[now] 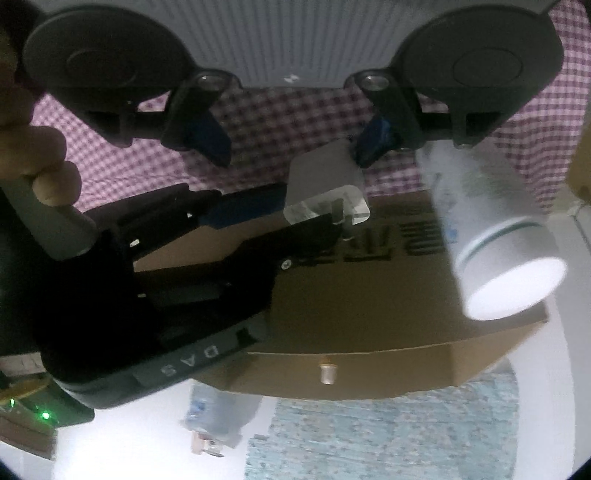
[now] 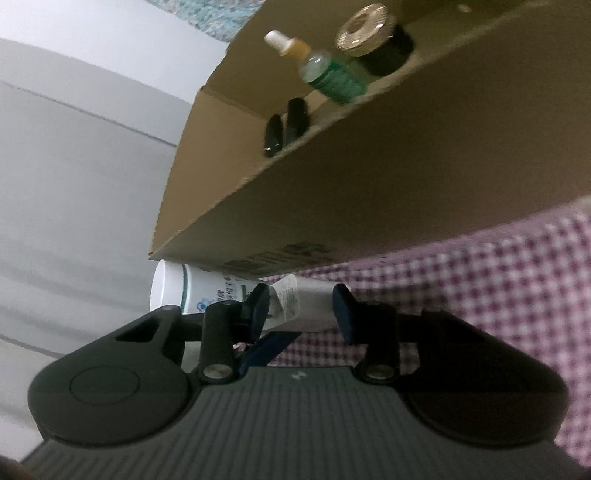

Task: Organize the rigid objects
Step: 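Move the right tool down to the white charger plug beside the box, then close the right tool on the white charger plug and lift it, then carry the charger plug into the box and open the right tool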

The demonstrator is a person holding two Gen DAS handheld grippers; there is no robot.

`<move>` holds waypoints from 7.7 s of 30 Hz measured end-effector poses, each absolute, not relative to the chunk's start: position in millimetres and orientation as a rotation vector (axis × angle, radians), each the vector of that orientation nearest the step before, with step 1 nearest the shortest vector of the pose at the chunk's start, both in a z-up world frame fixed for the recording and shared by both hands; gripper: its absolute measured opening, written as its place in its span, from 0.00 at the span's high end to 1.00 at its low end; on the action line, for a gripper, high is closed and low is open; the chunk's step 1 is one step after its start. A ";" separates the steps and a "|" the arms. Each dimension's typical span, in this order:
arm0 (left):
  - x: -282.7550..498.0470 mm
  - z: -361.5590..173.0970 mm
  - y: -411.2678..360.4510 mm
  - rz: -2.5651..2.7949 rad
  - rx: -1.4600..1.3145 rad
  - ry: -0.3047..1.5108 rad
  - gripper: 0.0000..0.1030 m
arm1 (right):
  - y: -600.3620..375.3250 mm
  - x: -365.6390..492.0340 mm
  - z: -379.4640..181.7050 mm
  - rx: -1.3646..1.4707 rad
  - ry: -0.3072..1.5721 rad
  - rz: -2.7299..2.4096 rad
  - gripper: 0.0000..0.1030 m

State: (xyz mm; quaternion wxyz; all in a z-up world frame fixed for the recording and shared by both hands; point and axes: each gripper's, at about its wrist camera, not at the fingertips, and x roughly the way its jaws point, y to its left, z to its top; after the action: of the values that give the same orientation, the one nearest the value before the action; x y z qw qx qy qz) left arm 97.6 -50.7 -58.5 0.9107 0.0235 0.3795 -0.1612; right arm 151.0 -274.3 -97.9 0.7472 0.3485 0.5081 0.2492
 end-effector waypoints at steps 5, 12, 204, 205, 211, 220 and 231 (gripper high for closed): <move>89.1 -57.6 -63.8 -0.431 0.045 0.791 0.28 | -302.1 131.9 -96.1 0.809 1.109 0.489 0.63; 74.7 -54.8 -79.6 -0.507 0.045 0.788 0.28 | -336.5 102.0 -93.2 0.880 1.062 0.428 0.61; 267.0 14.1 -116.2 -0.348 -0.008 0.890 0.54 | -331.9 251.5 6.5 0.536 0.914 0.463 0.75; 272.0 10.6 -117.9 -0.347 -0.003 0.907 0.54 | -329.2 255.9 3.8 0.517 0.921 0.459 0.75; 285.6 -2.5 -116.4 -0.347 -0.023 0.997 0.54 | -321.0 276.6 -10.2 0.460 0.960 0.444 0.74; 286.7 -1.2 -116.3 -0.323 -0.049 1.014 0.51 | -317.0 284.0 -15.0 0.427 0.961 0.445 0.73; 263.4 15.8 -113.2 -0.376 -0.084 0.896 0.37 | -333.4 260.3 8.7 0.462 0.830 0.453 0.73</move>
State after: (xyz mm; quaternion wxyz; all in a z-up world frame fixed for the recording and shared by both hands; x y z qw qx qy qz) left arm 263.4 -113.2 15.8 0.8835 -0.0404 0.4304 -0.1806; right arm 260.3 -333.4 8.7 0.8647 0.2204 0.3962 0.2163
